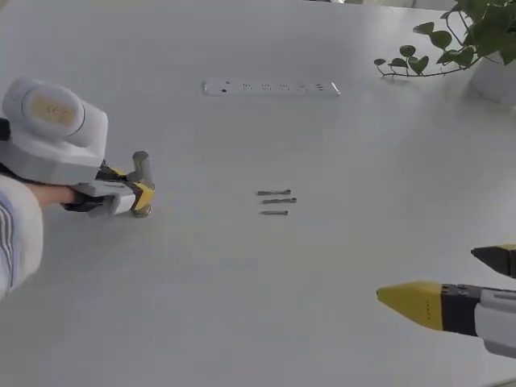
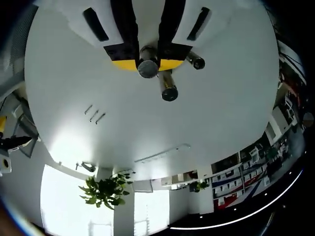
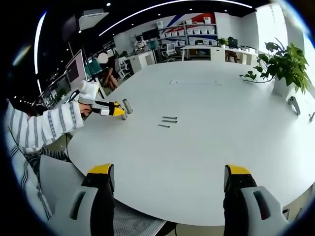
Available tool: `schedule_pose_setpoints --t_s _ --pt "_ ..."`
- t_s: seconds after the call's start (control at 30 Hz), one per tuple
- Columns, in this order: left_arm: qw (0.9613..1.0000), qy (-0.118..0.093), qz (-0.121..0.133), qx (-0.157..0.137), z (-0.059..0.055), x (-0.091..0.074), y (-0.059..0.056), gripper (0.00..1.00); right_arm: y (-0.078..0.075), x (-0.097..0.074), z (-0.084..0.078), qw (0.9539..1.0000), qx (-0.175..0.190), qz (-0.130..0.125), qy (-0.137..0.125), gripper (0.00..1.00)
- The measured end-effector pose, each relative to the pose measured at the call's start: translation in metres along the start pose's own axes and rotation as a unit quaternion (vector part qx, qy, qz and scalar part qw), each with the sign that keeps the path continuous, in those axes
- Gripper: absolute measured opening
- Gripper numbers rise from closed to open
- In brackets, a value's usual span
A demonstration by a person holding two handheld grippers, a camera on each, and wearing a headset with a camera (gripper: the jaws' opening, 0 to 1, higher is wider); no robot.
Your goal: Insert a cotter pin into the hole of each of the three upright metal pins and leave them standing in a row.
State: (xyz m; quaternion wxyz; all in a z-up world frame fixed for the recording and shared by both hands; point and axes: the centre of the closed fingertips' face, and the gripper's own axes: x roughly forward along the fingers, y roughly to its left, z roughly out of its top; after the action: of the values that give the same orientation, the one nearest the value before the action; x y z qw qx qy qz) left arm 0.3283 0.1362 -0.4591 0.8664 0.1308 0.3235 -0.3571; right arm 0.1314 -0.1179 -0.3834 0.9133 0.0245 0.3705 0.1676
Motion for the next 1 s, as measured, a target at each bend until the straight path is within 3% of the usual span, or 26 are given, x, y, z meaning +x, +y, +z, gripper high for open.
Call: schedule_pose_setpoints --t_s 0.07,0.17,0.33,0.4,0.43,0.6,0.73,0.83,1.0 --pt "0.9998 -0.013 -0.003 -0.018 0.002 0.001 0.0 0.1 0.0 0.0 0.0 1.0 0.0 -0.001 -0.002 0.91" --pt "0.9999 -0.012 -0.006 0.011 0.001 0.001 -0.001 0.1 -0.001 -0.001 0.003 1.0 0.0 -0.006 -0.005 0.92" --pt "0.9987 -0.003 0.016 0.048 0.001 -0.002 -0.002 0.09 -0.003 -0.002 0.005 0.9999 0.005 -0.009 -0.014 0.92" --pt "0.9996 0.002 0.022 0.018 -0.001 -0.003 -0.002 0.09 -0.003 -0.003 0.004 0.9998 0.005 -0.01 -0.014 0.92" --pt "0.9997 0.001 0.02 0.017 -0.001 -0.004 -0.002 0.09 -0.003 -0.003 0.004 0.9999 0.005 -0.009 -0.013 0.92" --pt "0.9992 0.002 0.015 0.038 0.0 -0.011 -0.008 0.09 -0.003 -0.003 0.004 0.9998 0.004 -0.008 -0.016 0.92" --pt "0.9996 -0.022 -0.006 0.019 0.01 -0.022 -0.018 0.09 0.0 0.0 0.005 0.9998 0.007 -0.005 -0.019 0.92" --pt "0.9994 -0.025 -0.008 0.021 0.014 -0.03 -0.023 0.09 0.001 0.003 0.004 0.9998 0.008 0.0 -0.017 0.92" --pt "0.9994 -0.021 -0.001 0.027 0.009 -0.041 -0.028 0.09 0.004 0.008 0.005 0.9999 0.001 0.005 -0.015 0.92"
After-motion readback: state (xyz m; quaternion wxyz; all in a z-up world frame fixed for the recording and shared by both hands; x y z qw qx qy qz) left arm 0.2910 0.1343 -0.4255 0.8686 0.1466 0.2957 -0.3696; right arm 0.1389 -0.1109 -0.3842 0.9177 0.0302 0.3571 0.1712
